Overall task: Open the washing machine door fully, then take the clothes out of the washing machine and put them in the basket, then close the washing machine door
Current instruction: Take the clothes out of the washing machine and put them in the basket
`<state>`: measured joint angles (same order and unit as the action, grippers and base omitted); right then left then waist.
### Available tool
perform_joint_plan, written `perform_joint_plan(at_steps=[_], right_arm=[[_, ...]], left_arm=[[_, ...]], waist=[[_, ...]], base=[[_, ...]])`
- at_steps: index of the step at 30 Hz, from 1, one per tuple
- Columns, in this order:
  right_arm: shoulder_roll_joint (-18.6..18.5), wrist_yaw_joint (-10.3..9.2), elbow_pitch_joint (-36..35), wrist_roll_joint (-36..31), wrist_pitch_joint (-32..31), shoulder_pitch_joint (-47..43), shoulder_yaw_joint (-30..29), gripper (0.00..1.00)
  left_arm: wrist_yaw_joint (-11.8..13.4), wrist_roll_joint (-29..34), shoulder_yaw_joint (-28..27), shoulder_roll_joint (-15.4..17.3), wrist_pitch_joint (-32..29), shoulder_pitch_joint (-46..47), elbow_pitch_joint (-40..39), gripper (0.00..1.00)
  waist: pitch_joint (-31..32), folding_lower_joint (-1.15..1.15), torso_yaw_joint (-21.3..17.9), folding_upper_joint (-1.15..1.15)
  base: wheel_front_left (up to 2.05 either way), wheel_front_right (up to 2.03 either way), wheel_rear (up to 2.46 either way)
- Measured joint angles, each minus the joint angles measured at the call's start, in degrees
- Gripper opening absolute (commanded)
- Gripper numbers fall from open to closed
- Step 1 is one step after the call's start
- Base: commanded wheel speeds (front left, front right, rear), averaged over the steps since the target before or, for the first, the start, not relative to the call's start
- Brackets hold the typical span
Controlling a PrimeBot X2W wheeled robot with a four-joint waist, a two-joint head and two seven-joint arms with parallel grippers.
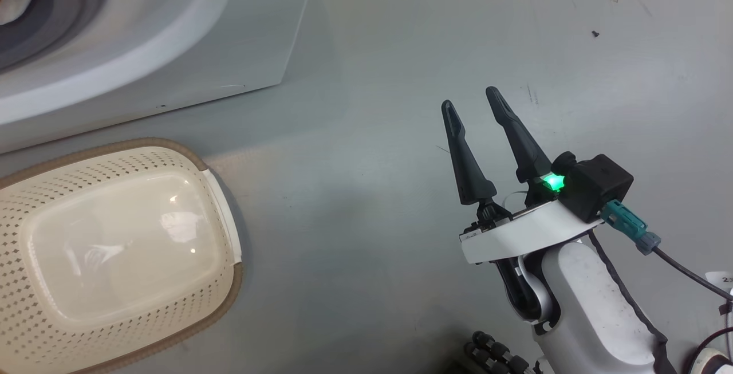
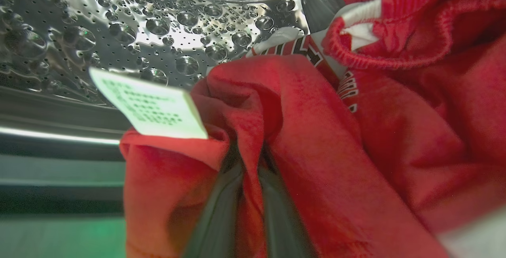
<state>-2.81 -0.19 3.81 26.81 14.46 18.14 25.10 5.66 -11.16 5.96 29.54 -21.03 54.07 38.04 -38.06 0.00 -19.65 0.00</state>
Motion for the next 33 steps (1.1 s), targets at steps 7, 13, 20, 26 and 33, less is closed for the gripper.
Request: perform_joint_plan(at_steps=[7,13,20,26,33], right_arm=[[0.0,-0.48,0.3,0.0,0.0,0.4,-0.3,1.00],[0.0,-0.48,1.3,-0.6,0.0,0.4,-1.2,1.00],[0.0,-0.42,2.9,-2.2,0.0,0.4,-2.3,1.00],[0.0,0.07,4.6,-3.4,0.0,0.4,-3.4,1.00],[-0.1,0.32,6.1,-4.4,0.0,0.0,-4.5,1.00]], left_arm=[[0.0,-0.6,0.0,-2.2,3.1,0.2,2.1,0.00],[-0.2,-1.6,0.0,-4.6,6.6,0.1,3.6,0.00],[-0.9,-2.8,0.0,-7.7,11.0,-0.4,5.7,0.00],[-2.0,-4.4,-0.1,-10.5,15.1,-2.6,7.3,0.00],[-3.6,-5.3,0.1,-12.7,19.1,-5.7,8.7,0.00]], waist=[[1.0,0.00,0.5,0.00],[2.7,0.00,1.3,0.00],[5.5,0.00,2.5,0.00],[8.7,0.00,3.8,0.00],[12.3,0.00,5.5,0.00]], base=[[0.00,0.00,0.00],[0.00,0.00,0.00],[0.00,0.00,0.00],[0.00,0.00,0.00],[0.00,0.00,0.00]])
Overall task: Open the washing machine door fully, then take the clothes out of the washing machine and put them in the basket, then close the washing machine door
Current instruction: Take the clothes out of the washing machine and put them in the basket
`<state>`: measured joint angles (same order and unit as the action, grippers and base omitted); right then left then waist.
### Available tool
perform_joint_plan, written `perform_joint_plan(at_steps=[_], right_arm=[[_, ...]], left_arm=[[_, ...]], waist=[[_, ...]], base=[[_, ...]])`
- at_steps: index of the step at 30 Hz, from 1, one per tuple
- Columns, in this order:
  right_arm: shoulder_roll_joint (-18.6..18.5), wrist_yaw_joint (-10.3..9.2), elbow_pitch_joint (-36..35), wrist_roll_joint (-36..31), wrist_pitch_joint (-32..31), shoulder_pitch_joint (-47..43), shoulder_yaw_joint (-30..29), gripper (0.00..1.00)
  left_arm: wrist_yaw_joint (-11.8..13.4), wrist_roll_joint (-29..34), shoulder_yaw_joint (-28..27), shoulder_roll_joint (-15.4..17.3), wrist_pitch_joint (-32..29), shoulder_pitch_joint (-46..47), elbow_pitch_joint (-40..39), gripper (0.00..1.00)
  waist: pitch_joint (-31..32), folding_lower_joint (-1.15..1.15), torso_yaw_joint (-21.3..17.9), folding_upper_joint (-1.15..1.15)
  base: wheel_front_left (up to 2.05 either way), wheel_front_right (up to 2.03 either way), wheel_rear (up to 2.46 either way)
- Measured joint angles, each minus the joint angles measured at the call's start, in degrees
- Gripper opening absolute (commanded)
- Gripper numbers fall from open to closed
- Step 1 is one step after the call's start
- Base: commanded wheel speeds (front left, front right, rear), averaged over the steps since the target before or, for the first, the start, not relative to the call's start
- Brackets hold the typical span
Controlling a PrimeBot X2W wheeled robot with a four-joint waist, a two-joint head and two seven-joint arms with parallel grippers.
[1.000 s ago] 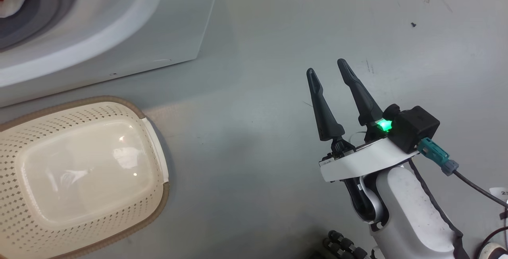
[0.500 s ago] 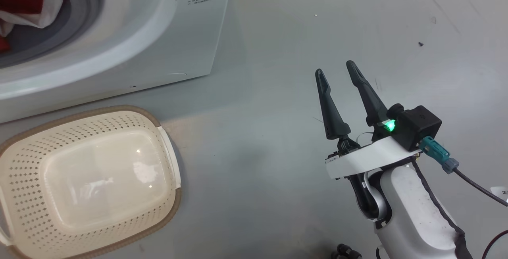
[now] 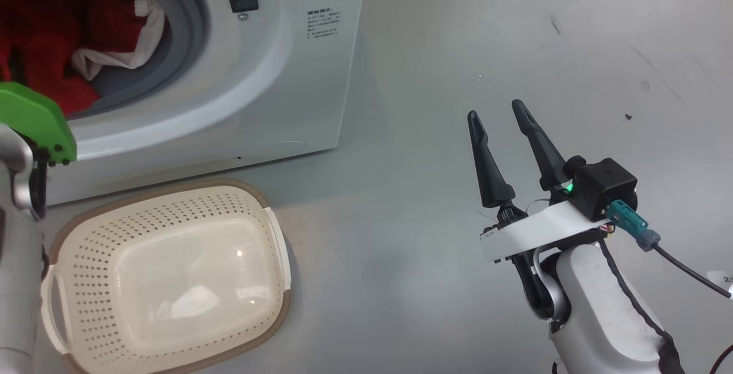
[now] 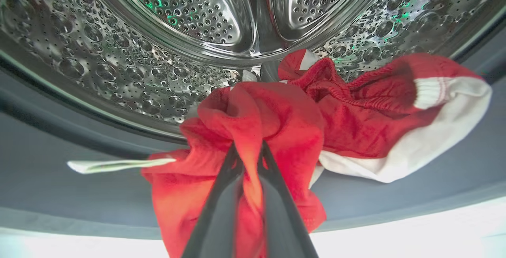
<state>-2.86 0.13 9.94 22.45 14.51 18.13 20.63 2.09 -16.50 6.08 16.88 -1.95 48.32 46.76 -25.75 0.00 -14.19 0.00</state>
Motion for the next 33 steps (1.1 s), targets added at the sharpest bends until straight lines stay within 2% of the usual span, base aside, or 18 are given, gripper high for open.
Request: perform_joint_plan(at_steps=[5,20,26,33], right_arm=[[0.0,0.40,0.9,-0.4,0.0,-1.5,-0.8,1.00],[-0.5,1.79,3.1,-0.9,0.0,-7.1,-2.6,1.00],[-0.5,2.35,3.8,-0.9,0.0,-8.4,-2.6,1.00],[-0.5,2.83,4.2,-0.9,0.0,-10.2,-2.5,1.00]], left_arm=[[-1.8,-0.2,1.0,-1.5,3.6,-3.1,0.8,0.00],[-5.0,-2.7,1.0,-5.6,15.0,-12.2,0.8,0.00],[-6.2,-2.7,1.5,-6.0,15.7,-15.0,-1.1,0.00],[-6.4,-2.7,1.5,-6.2,16.2,-18.9,-3.2,0.00]], waist=[[3.1,0.00,1.5,0.00],[12.6,0.00,6.7,0.00],[15.6,0.00,8.3,0.00],[18.7,0.00,9.4,0.00]], base=[[0.00,0.00,0.00],[0.00,0.00,0.00],[0.00,0.00,0.00],[0.00,0.00,0.00]])
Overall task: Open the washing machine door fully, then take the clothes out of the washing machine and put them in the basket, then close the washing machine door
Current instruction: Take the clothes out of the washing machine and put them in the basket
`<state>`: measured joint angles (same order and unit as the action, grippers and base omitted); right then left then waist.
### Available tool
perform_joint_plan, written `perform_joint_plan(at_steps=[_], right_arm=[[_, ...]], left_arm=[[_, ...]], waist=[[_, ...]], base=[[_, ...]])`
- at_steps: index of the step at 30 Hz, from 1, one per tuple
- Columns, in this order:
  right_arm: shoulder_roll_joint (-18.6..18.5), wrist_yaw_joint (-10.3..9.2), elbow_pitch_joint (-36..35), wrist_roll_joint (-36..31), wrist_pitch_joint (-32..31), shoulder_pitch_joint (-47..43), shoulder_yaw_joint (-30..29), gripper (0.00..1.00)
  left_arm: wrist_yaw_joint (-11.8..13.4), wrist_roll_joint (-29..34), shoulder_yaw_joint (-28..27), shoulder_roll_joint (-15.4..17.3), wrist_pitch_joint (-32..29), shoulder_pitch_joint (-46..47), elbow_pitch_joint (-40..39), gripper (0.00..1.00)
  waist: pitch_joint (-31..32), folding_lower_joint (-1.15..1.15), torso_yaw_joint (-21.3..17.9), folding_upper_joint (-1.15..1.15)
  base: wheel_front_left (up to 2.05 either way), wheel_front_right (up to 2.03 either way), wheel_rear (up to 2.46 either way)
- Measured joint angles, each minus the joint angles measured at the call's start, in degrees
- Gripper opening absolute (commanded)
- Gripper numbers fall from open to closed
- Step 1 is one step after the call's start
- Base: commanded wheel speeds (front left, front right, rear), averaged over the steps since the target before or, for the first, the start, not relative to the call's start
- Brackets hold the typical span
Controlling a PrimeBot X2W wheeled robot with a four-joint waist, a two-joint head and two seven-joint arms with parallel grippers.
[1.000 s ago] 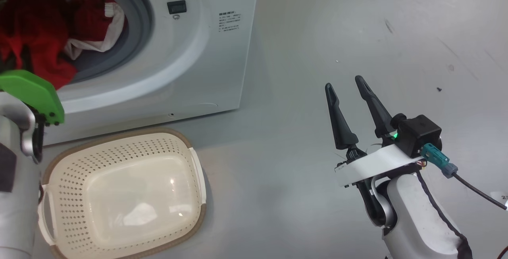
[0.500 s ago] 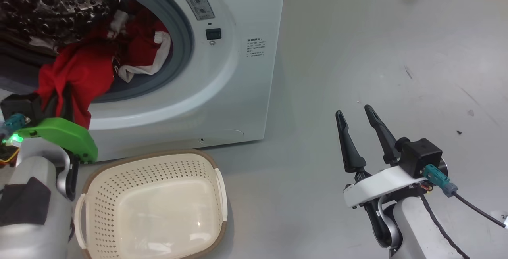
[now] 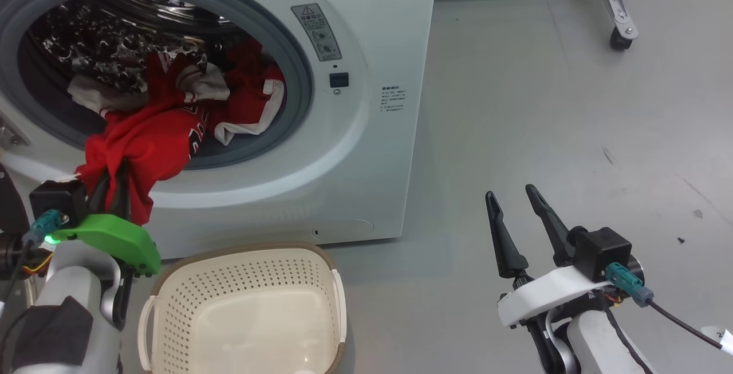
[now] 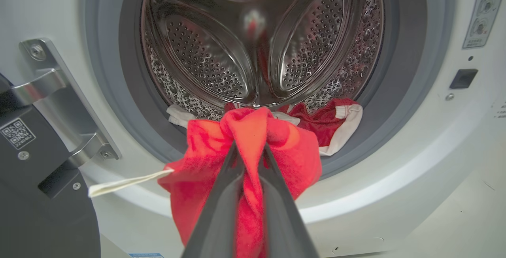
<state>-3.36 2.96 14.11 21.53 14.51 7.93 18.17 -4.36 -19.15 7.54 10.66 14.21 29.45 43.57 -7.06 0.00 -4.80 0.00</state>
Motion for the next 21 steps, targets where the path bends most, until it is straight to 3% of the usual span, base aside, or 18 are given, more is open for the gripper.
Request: perform_joint_plan(at_steps=[13,21], right_arm=[[0.0,0.54,0.2,-0.3,0.0,-1.5,0.4,1.00],[0.1,1.01,0.1,-0.3,0.0,-1.6,0.1,1.00]], left_arm=[[-0.1,0.0,0.0,-0.4,0.0,-6.5,-4.3,0.00],[-0.1,0.5,-0.4,-0.4,0.1,-7.5,-11.7,0.00]], waist=[[2.8,0.00,0.7,0.00],[2.7,0.00,1.0,0.00]], base=[[0.00,0.00,0.00],[0.00,0.00,0.00]])
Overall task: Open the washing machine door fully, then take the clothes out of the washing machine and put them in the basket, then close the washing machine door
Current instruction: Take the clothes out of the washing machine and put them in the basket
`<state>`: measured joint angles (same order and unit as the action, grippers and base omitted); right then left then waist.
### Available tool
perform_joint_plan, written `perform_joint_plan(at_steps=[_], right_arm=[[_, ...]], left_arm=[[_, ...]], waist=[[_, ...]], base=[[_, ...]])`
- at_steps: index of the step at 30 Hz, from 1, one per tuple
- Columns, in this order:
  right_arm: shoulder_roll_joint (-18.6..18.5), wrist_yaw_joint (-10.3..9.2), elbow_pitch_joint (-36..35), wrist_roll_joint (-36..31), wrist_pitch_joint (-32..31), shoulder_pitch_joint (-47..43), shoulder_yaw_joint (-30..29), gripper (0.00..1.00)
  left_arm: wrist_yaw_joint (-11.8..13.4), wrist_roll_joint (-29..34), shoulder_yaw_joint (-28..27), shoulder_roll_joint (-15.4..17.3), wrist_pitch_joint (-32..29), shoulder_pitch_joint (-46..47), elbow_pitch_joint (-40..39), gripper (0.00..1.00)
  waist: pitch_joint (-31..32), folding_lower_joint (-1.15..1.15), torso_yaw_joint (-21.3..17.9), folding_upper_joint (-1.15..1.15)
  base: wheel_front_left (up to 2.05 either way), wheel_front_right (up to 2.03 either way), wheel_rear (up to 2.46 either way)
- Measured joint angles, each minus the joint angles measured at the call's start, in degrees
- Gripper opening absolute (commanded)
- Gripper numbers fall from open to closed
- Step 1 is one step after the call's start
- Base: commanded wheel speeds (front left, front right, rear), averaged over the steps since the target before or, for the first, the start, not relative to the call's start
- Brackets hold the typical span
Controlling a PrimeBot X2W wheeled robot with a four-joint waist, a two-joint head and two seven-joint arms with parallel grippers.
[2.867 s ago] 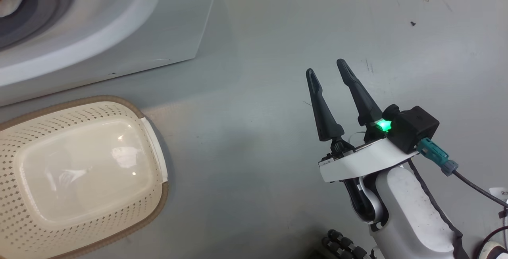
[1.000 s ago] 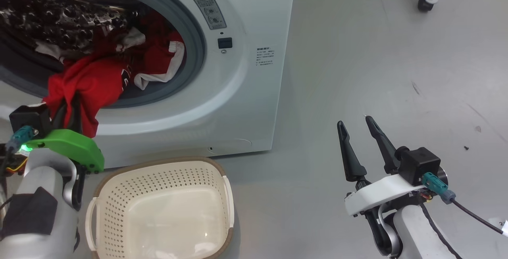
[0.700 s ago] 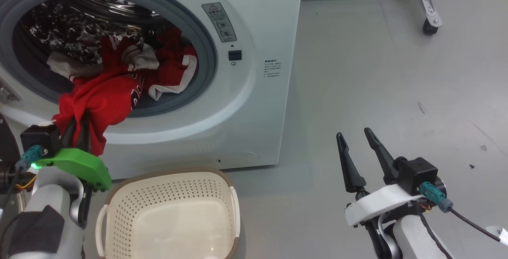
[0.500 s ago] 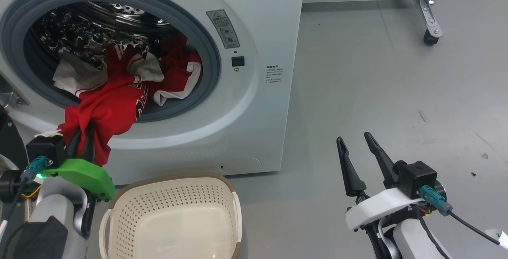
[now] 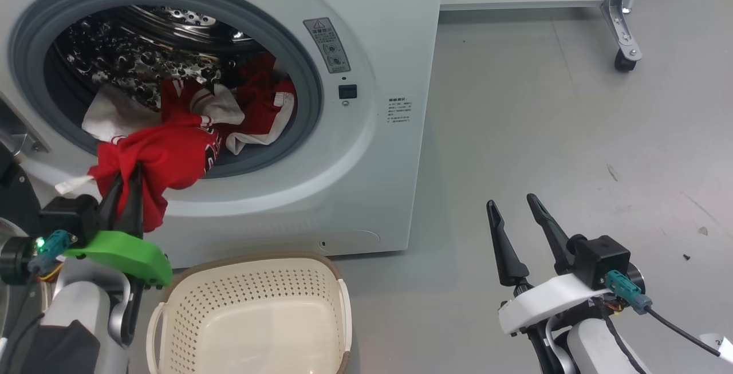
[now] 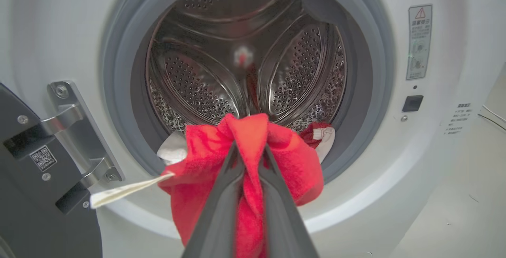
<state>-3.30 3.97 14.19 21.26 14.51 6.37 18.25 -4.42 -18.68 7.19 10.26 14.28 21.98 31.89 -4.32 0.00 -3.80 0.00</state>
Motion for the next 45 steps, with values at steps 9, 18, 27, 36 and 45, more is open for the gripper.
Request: perform_joint_plan(at_steps=[9,18,27,36,45], right_arm=[[0.0,0.01,-0.3,-0.2,0.0,-0.1,-0.6,1.00],[0.0,0.09,-0.6,-0.2,0.0,-0.2,-0.7,1.00],[0.1,0.10,-0.7,-0.3,0.0,-0.2,-0.7,1.00],[0.1,0.46,-1.6,-0.8,0.0,-0.2,-0.1,1.00],[0.1,0.45,-2.7,-1.4,0.0,0.2,0.4,1.00]], left_arm=[[-0.2,0.8,-2.5,-0.3,0.1,0.0,-13.6,0.00],[-0.2,2.2,-4.6,-0.6,0.2,-1.1,-23.0,0.00],[-0.2,2.6,-3.1,-1.5,0.2,-6.6,-22.5,0.00],[-0.2,3.1,-1.2,-1.6,-1.1,-12.1,-19.4,0.00],[-0.3,3.9,0.9,-1.1,-3.7,-13.0,-17.2,0.00]], waist=[[-0.1,0.00,0.5,0.00],[-0.5,0.00,0.7,0.00],[-1.1,0.00,0.4,0.00],[-2.9,0.00,-0.2,0.00],[-6.8,0.00,-0.9,0.00]], base=[[0.00,0.00,0.00],[0.00,0.00,0.00],[0.00,0.00,0.00],[0.00,0.00,0.00],[0.00,0.00,0.00]])
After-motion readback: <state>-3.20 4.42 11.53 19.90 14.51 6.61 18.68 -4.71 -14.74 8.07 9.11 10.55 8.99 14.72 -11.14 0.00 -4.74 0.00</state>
